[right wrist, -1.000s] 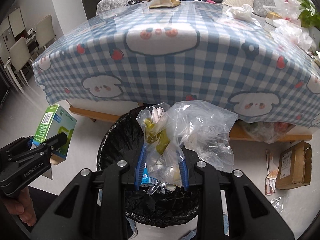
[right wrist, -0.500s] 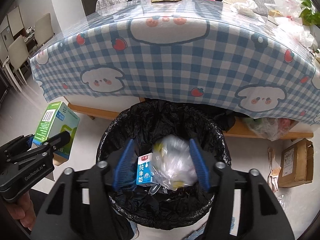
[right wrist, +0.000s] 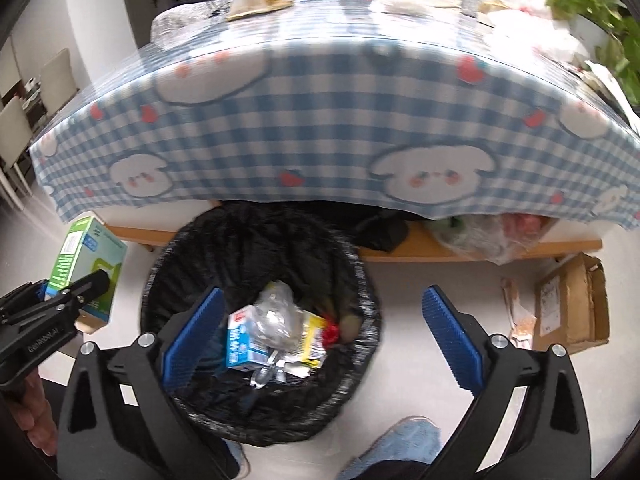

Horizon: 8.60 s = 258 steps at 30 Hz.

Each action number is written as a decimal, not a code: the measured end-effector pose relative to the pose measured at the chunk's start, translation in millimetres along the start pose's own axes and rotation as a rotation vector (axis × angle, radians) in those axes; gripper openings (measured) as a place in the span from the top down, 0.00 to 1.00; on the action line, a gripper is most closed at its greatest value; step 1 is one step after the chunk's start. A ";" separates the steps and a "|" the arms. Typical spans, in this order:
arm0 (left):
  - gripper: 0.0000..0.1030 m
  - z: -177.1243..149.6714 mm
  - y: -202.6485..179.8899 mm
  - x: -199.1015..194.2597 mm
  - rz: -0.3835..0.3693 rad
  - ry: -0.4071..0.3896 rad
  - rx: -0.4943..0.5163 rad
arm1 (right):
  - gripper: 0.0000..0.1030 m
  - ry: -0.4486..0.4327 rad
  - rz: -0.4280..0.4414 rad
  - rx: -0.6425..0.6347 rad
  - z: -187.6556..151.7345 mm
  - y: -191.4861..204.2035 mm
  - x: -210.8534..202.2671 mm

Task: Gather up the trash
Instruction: 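Open the right tool to drop the plastic bag while the left tool drops the green box, then move both tools back over the table toward the gold bag and tissue, then grasp the gold foil bag with the left tool while the right tool grasps the white tissue, then carry the gold foil bag and white tissue over the black trash bin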

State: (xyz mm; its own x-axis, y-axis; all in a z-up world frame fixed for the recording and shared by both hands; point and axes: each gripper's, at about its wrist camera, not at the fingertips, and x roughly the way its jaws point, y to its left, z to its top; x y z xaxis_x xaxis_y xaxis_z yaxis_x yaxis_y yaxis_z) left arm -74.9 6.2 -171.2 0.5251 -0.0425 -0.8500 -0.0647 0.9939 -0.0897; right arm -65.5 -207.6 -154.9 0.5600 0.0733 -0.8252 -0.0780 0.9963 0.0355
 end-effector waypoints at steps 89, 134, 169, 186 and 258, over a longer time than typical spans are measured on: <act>0.06 116.6 -82.2 -98.2 -0.053 -0.188 0.095 | 0.08 -0.219 -0.072 0.046 104.6 -68.5 -108.6; 0.06 355.3 -74.7 50.9 -0.010 -0.158 0.086 | 0.08 -0.175 -0.111 0.013 306.0 -73.2 43.2; 0.64 394.3 -91.8 131.1 0.083 -0.066 0.099 | 0.79 -0.062 -0.087 0.043 308.8 -76.0 100.0; 0.76 380.6 -92.2 113.2 0.060 -0.068 0.105 | 0.92 -0.051 -0.089 0.065 304.2 -80.5 86.3; 0.79 181.1 -54.5 -77.3 -0.050 -0.118 0.063 | 0.92 -0.142 -0.025 -0.009 167.2 -20.7 -74.7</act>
State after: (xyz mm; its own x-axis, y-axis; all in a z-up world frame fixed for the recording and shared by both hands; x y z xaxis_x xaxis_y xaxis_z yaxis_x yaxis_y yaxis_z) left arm 41.7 -26.2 -6.6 0.6224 -0.0832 -0.7783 0.0154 0.9954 -0.0940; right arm 32.1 -226.2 0.3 0.6727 0.0542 -0.7379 -0.0696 0.9975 0.0098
